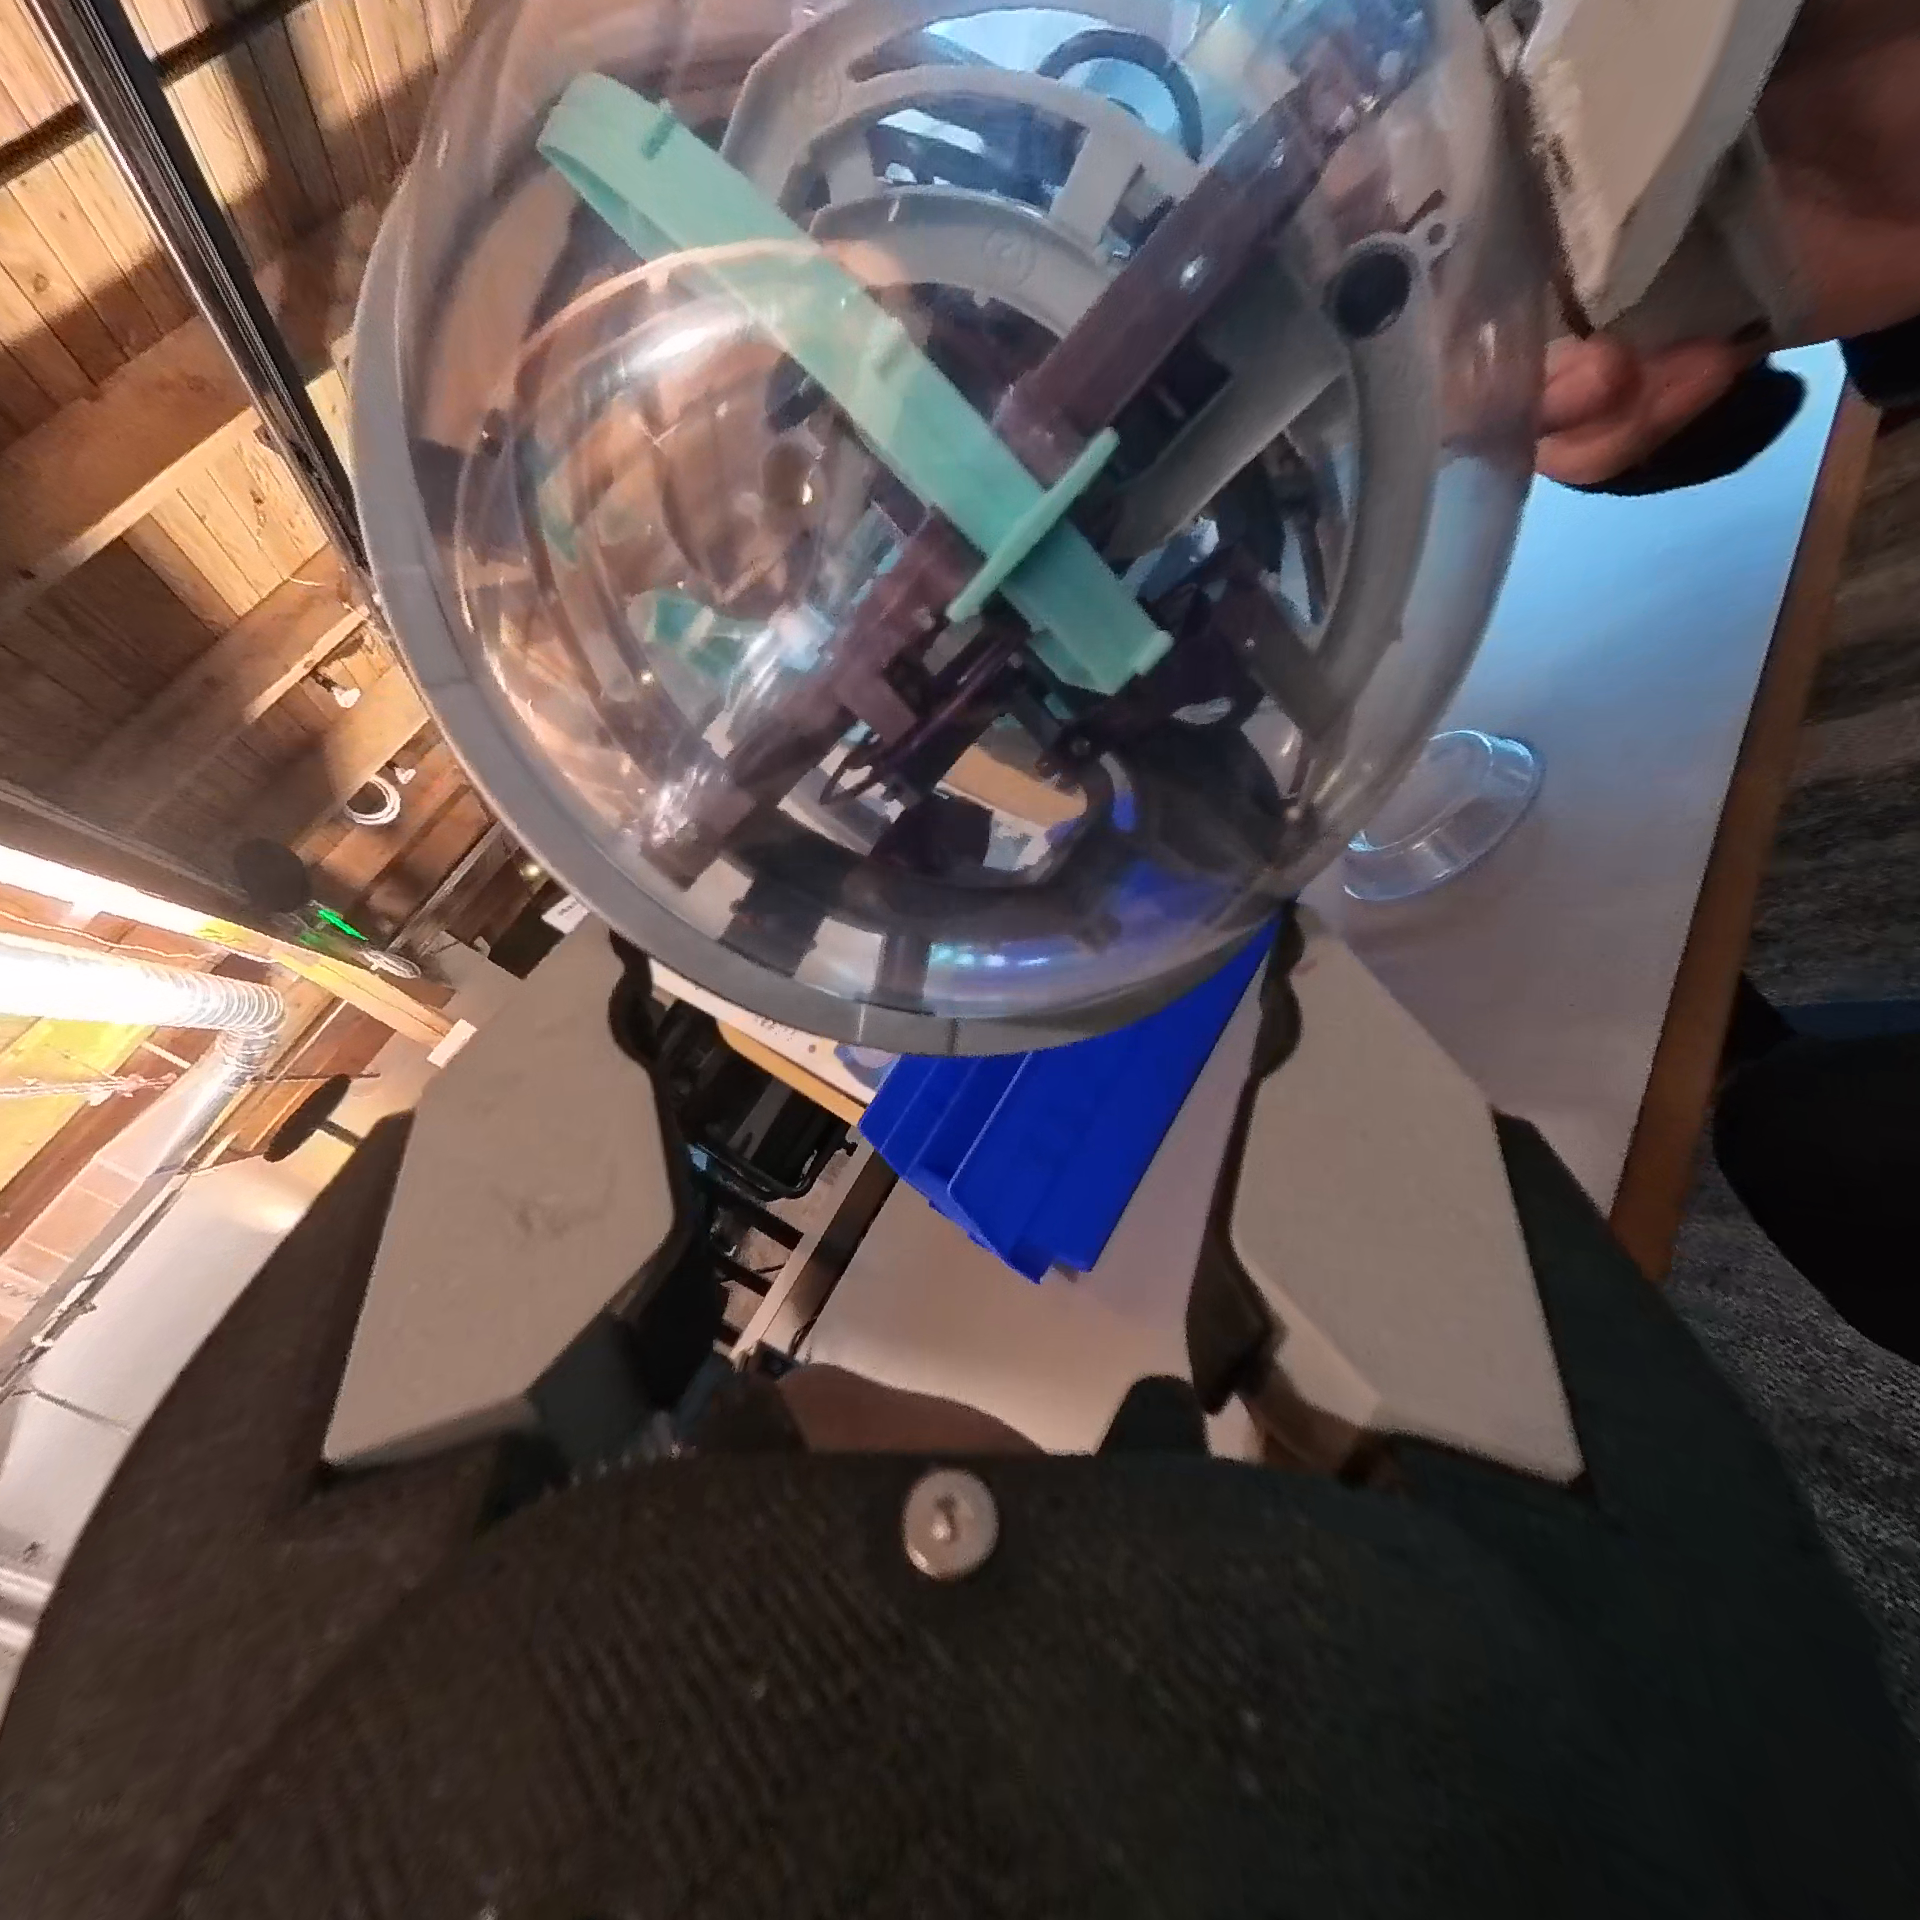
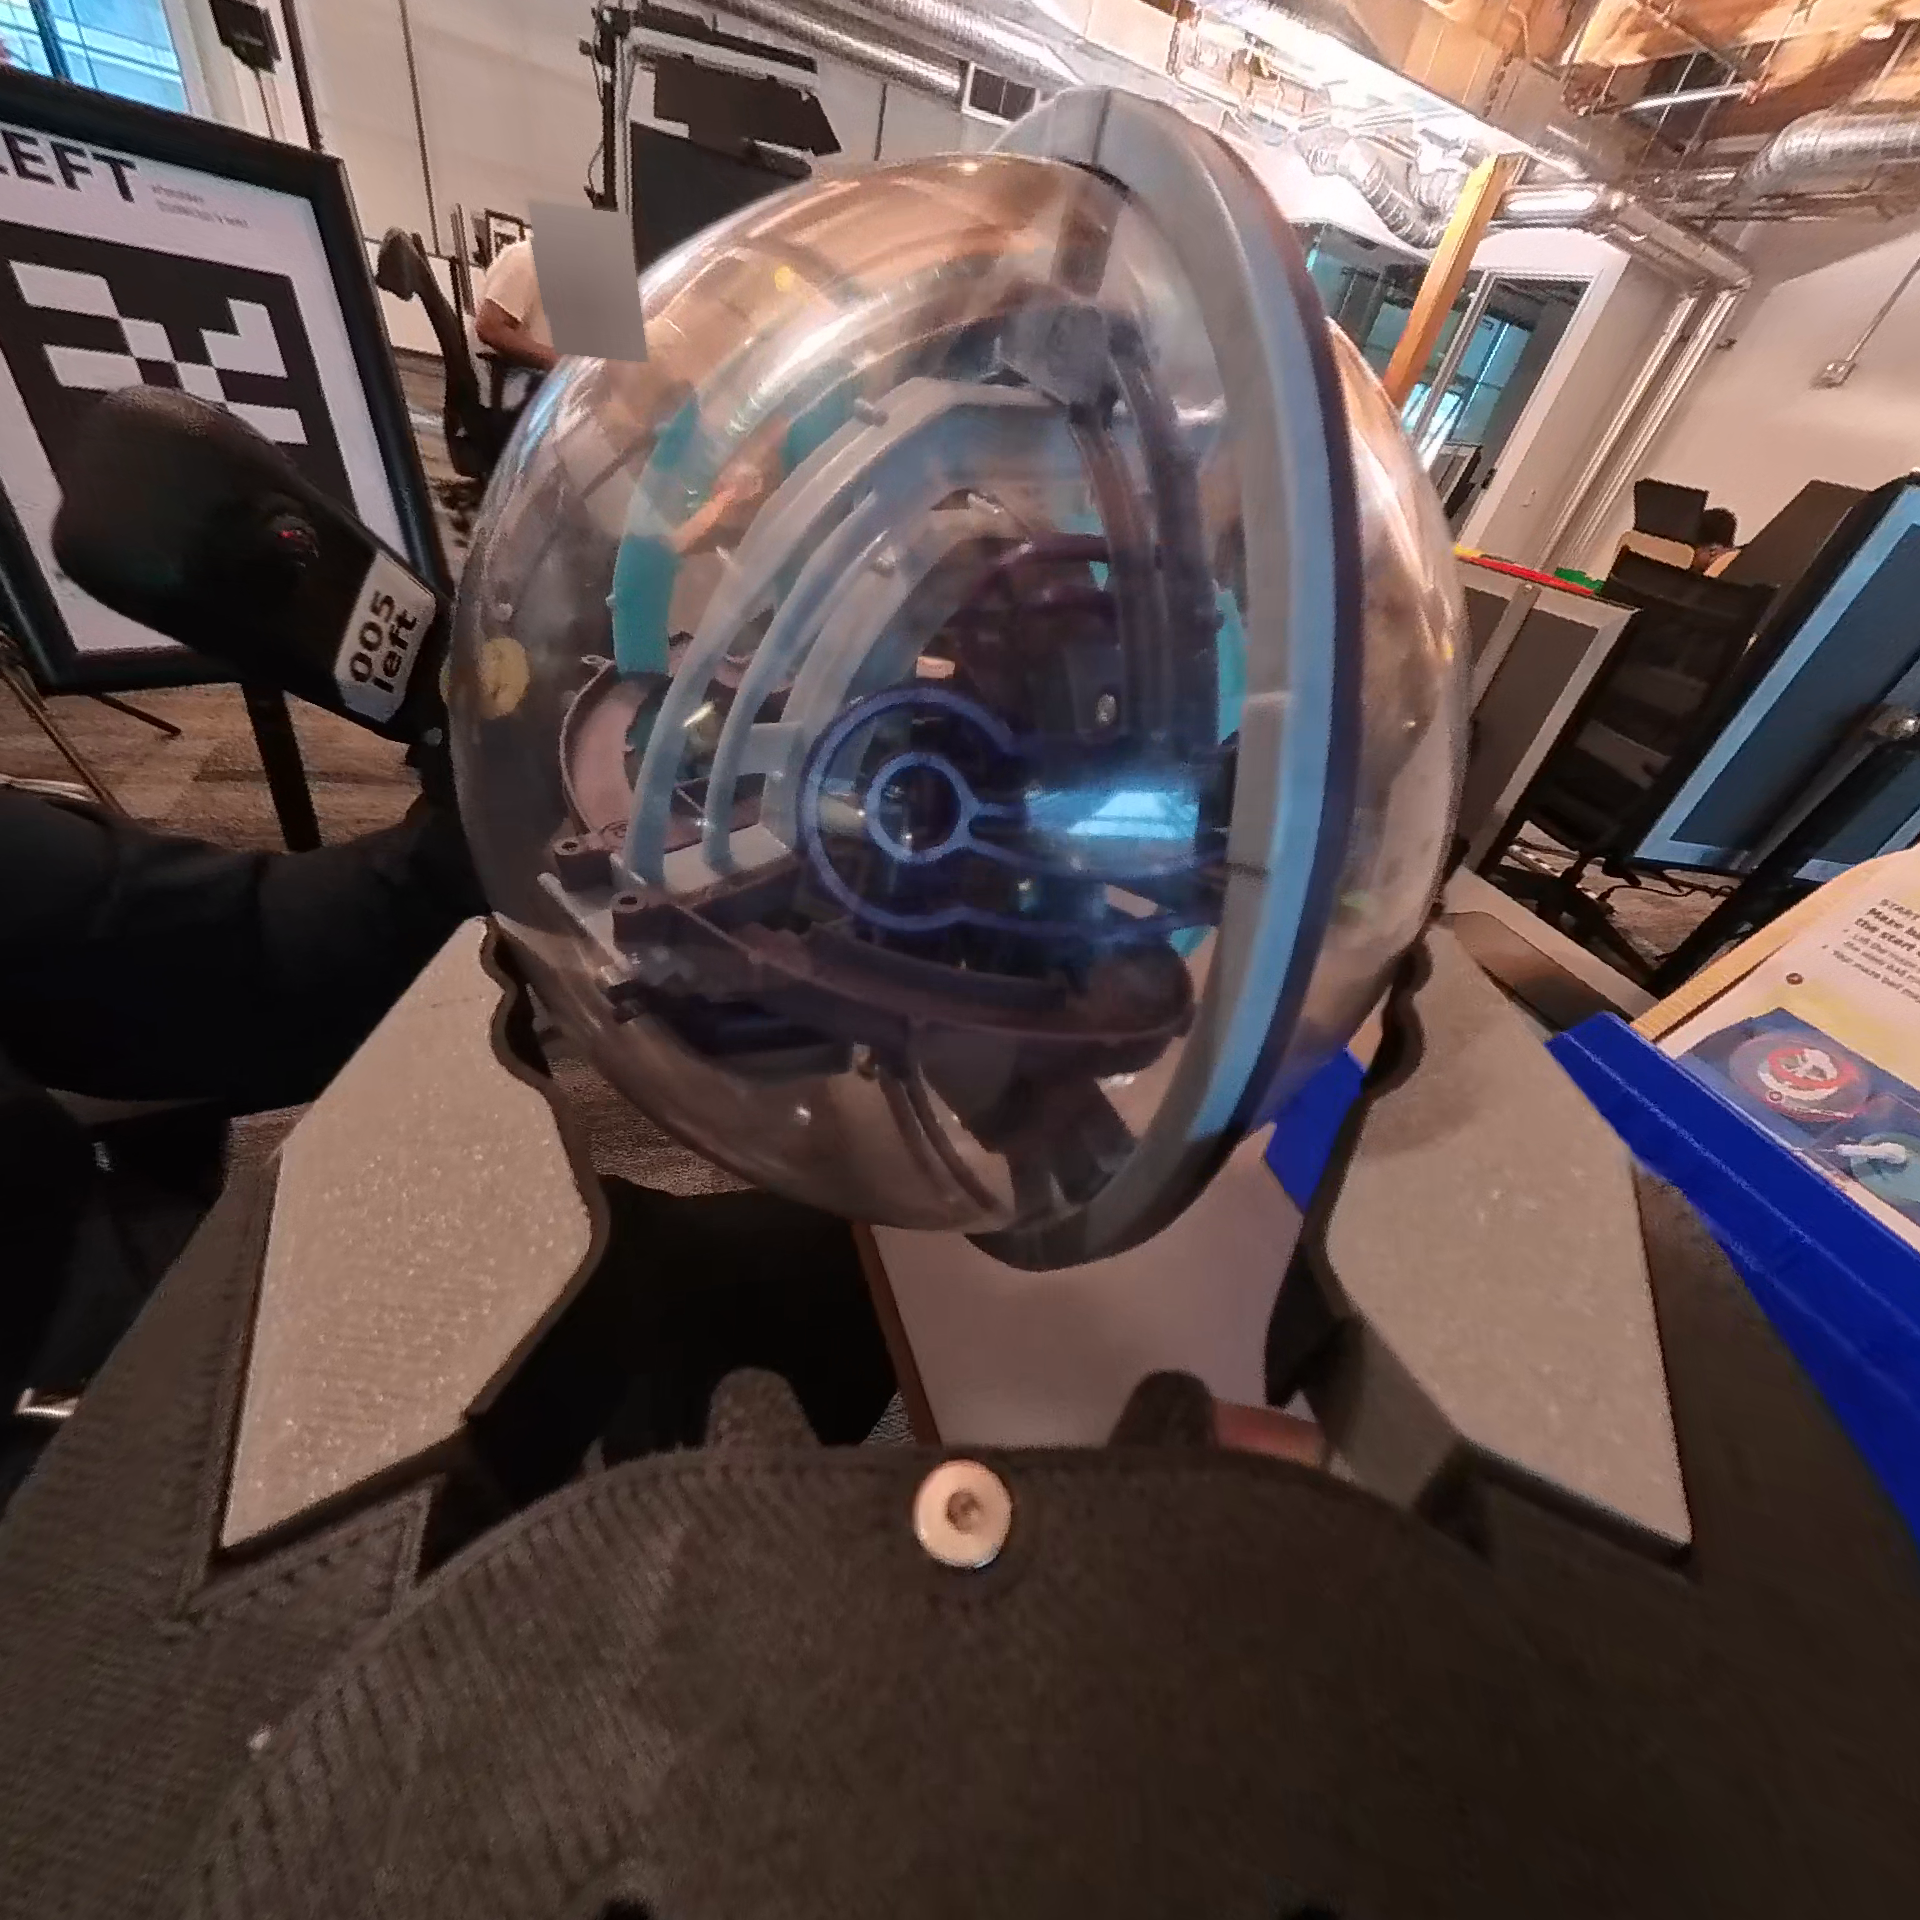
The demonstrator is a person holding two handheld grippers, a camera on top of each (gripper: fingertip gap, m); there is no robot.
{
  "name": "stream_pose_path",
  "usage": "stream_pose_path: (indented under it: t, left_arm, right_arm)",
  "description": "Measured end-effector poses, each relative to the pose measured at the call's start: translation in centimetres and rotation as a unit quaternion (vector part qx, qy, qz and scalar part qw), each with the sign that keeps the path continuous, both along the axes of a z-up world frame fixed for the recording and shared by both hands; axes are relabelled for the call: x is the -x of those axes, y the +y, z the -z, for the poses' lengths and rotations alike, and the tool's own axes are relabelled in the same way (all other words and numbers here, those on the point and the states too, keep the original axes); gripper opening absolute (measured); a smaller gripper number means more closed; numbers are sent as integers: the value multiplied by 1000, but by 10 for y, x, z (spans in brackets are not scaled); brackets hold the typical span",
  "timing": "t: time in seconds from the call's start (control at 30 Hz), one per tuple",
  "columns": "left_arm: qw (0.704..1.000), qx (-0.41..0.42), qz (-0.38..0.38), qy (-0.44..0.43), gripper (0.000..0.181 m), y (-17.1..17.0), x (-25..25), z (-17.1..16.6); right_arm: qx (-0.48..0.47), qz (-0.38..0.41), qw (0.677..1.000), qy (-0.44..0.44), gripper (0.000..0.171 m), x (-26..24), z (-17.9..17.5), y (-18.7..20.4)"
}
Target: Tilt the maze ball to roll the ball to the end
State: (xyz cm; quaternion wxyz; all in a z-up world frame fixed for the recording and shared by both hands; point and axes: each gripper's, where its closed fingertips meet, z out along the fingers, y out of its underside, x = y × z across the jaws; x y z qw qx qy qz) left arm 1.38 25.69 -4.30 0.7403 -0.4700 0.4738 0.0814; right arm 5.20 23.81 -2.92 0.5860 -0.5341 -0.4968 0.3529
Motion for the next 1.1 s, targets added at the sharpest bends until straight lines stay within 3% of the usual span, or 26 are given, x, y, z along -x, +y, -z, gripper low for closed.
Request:
stream_pose_path:
  t: [0.83, 0.9, 1.1]
  left_arm:
    - [999, 12, 40, -5, 117, -14, -8, 1]
    - [996, 56, 61, -17, 118, -14, -10, 6]
    - [973, 203, 100, -48, 121, 4, -4, 31]
  right_arm:
    - [-127, 12, 992, -18, 155, -5, -7, -15]
    - [-109, 16, 993, -30, 155, -6, -2, -11]
    - [106, 0, 993, -48, 155, 1, 33, 20]
